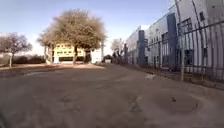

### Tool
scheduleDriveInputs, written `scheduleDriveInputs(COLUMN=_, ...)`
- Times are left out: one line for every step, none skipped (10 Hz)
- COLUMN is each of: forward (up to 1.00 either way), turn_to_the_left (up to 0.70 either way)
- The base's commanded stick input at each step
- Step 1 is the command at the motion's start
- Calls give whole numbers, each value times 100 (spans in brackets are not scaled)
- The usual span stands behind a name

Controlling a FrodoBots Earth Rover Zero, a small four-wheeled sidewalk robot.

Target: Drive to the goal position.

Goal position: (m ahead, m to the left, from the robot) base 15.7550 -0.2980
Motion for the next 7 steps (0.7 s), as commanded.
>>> scheduleDriveInputs(forward=100, turn_to_the_left=0)
scheduleDriveInputs(forward=100, turn_to_the_left=0)
scheduleDriveInputs(forward=100, turn_to_the_left=0)
scheduleDriveInputs(forward=100, turn_to_the_left=0)
scheduleDriveInputs(forward=100, turn_to_the_left=0)
scheduleDriveInputs(forward=100, turn_to_the_left=0)
scheduleDriveInputs(forward=100, turn_to_the_left=0)
